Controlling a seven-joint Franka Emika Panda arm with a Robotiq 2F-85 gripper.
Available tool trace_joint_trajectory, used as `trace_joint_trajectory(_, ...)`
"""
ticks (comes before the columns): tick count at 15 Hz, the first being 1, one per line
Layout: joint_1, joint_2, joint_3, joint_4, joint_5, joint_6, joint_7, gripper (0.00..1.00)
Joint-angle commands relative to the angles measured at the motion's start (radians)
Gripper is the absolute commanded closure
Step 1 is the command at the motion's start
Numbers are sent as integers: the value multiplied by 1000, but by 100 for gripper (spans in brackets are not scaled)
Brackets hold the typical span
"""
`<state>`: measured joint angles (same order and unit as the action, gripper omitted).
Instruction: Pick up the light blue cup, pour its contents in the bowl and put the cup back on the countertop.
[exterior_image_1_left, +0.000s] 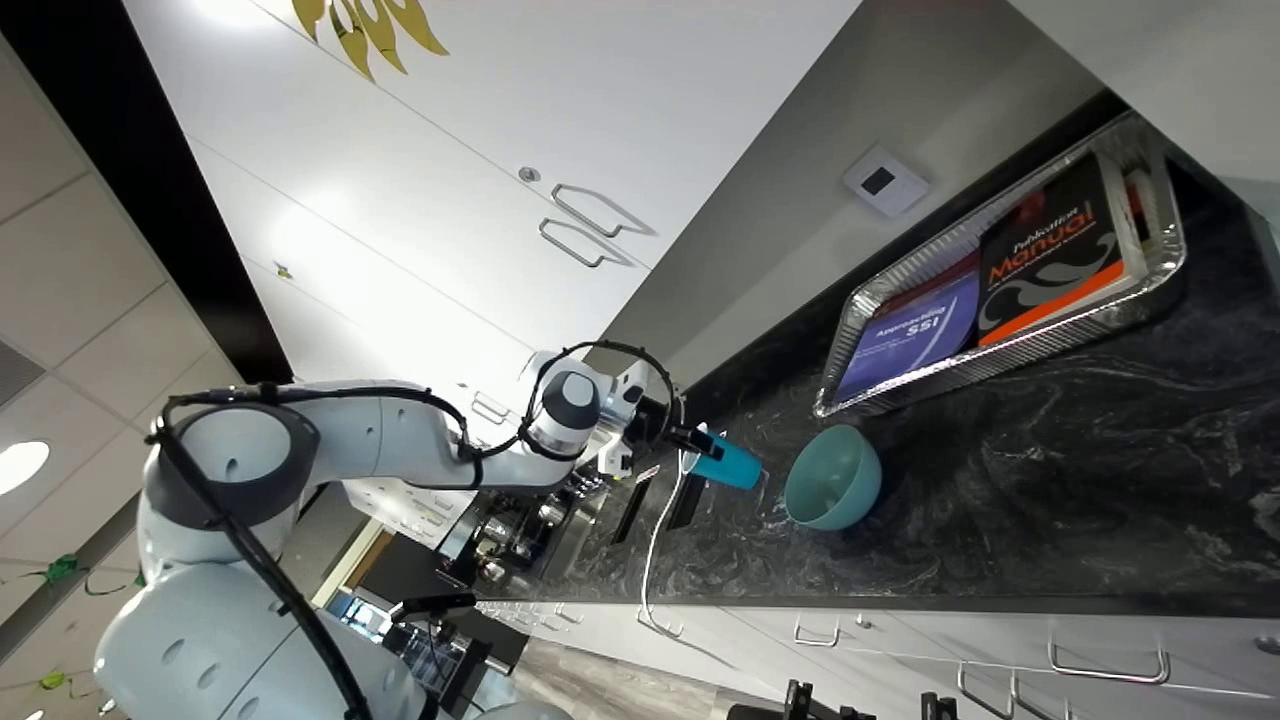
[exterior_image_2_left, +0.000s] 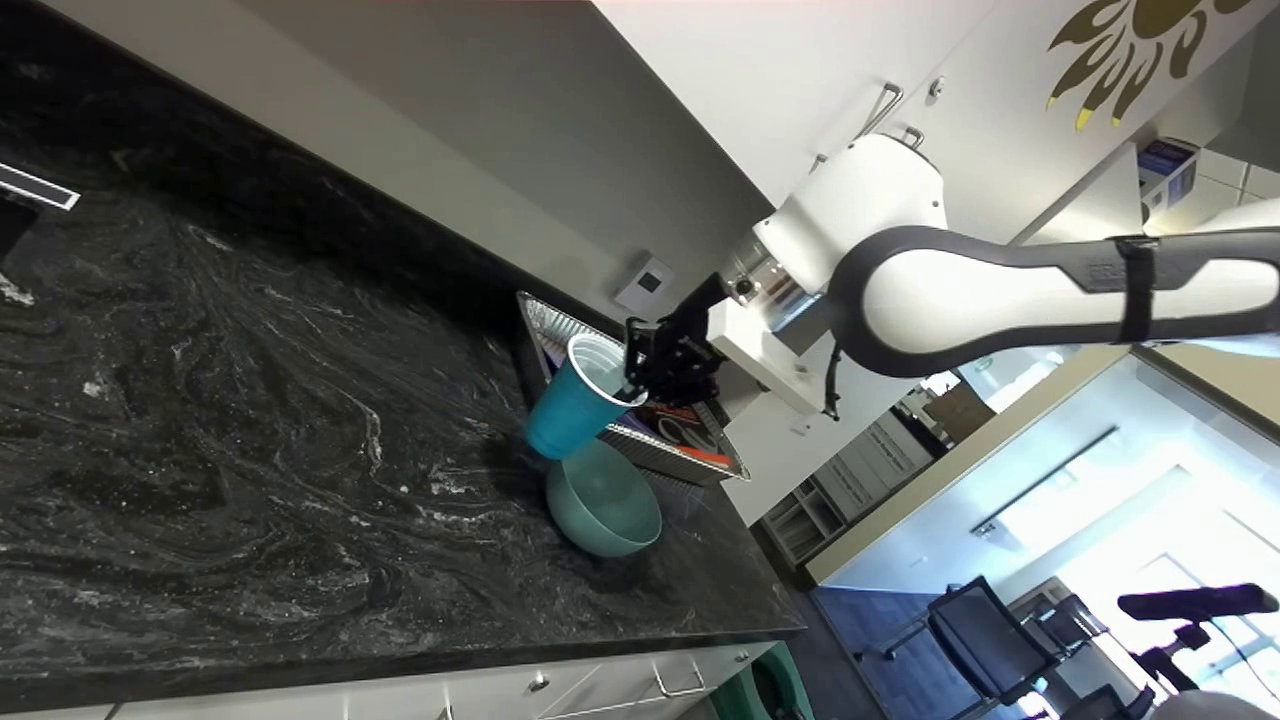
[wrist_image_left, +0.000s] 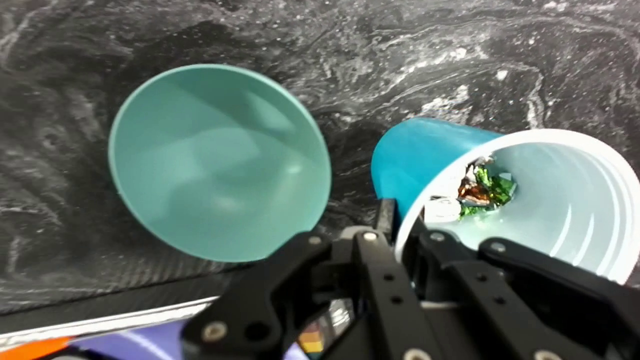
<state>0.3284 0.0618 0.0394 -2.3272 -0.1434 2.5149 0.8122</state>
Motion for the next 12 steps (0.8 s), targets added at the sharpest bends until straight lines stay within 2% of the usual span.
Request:
trace_joint_trajectory(1, -78, -166, 29, -70, -114, -109, 110, 99)
trace_joint_trajectory(7, -213, -243, 84, -33, -293, -299, 314, 99)
trace_joint_trajectory(12, -262, -205, 121, -2, -445, -441, 493, 99)
